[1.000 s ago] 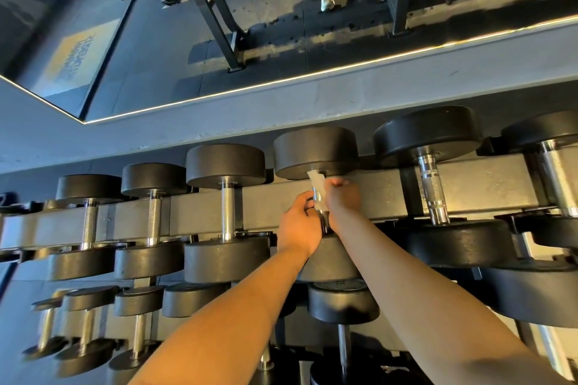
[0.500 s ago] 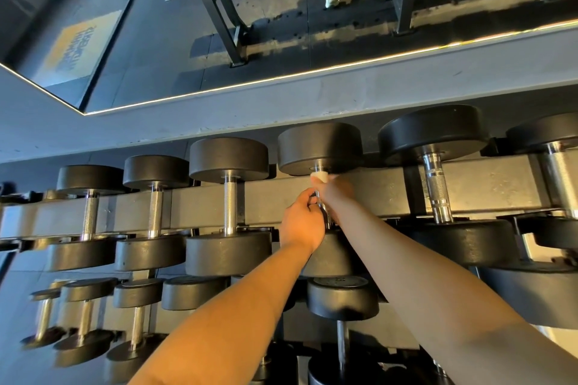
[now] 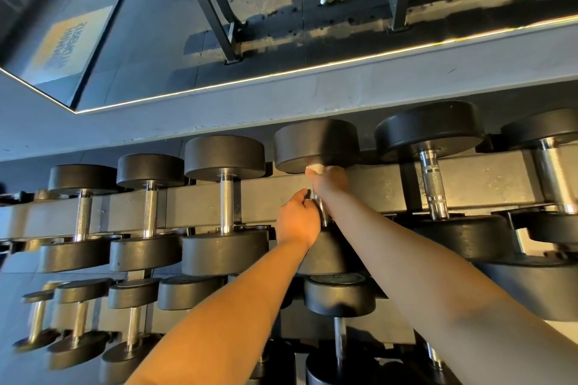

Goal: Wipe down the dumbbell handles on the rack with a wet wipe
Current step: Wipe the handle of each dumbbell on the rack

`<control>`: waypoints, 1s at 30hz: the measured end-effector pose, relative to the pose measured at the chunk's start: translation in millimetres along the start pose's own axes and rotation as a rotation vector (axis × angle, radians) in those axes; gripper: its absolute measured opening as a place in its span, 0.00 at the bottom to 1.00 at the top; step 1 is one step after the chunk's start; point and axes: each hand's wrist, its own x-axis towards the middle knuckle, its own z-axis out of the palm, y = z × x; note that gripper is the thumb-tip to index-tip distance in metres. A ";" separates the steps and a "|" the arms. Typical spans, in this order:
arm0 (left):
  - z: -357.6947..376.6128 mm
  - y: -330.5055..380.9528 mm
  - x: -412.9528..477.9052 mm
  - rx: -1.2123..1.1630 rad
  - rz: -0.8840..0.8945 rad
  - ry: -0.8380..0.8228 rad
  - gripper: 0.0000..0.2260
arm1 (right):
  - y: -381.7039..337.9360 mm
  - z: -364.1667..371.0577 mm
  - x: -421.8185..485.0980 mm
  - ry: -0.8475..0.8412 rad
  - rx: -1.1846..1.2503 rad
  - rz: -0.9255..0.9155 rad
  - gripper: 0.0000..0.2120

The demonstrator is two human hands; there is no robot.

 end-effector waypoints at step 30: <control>1.8 -3.6 2.4 -0.133 -0.012 0.085 0.18 | 15.8 -37.9 -41.5 -0.333 -0.657 -0.020 0.14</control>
